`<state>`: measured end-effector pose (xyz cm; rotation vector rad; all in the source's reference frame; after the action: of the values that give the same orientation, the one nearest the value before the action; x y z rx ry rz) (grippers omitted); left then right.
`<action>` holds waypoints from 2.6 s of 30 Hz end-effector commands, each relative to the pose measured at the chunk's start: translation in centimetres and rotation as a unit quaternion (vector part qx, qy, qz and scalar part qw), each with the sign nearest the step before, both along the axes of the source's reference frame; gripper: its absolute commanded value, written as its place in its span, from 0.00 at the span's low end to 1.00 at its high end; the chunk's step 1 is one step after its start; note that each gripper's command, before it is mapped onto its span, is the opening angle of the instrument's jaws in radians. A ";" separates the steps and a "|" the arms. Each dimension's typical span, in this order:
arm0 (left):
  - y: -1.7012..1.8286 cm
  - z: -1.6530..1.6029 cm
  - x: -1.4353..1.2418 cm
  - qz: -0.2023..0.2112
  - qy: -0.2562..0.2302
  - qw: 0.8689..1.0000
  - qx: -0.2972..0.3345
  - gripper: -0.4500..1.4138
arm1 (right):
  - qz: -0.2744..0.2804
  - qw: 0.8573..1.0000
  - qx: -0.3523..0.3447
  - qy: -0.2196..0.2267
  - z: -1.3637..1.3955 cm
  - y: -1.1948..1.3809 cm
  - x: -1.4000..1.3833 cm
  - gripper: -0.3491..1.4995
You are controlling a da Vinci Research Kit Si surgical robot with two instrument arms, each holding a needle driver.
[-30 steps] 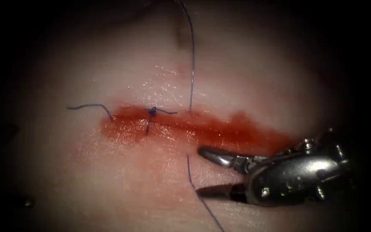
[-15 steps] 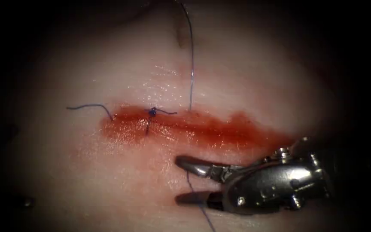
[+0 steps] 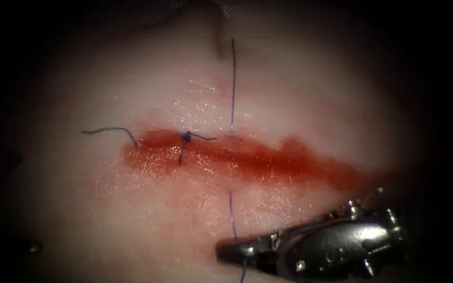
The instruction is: Wound Closure
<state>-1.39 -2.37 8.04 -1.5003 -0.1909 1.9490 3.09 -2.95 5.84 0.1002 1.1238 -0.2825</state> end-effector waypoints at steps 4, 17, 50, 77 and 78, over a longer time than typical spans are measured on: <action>-0.10 0.06 -0.06 0.000 -0.001 1.000 0.002 0.73 | -0.014 1.000 0.002 0.009 -0.12 -0.20 0.20 0.00; -0.10 0.06 -0.06 0.000 -0.001 1.000 0.002 0.73 | 0.057 0.998 0.002 -0.016 -0.27 0.18 -0.17 0.87; -0.19 0.18 -0.29 0.016 0.000 1.000 0.001 0.72 | 0.363 0.802 0.474 -0.022 0.67 1.19 -0.44 0.68; -0.21 0.19 -0.30 0.022 -0.001 1.000 0.001 0.71 | 0.356 0.768 0.533 -0.002 1.08 1.29 0.09 0.66; -0.21 0.20 -0.30 0.023 0.000 1.000 0.002 0.71 | 0.354 0.769 0.533 -0.002 1.07 1.29 0.10 0.64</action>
<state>-1.63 -2.50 8.19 -1.5072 -0.2257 1.9872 3.13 -1.60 6.87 0.6648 1.1158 1.0757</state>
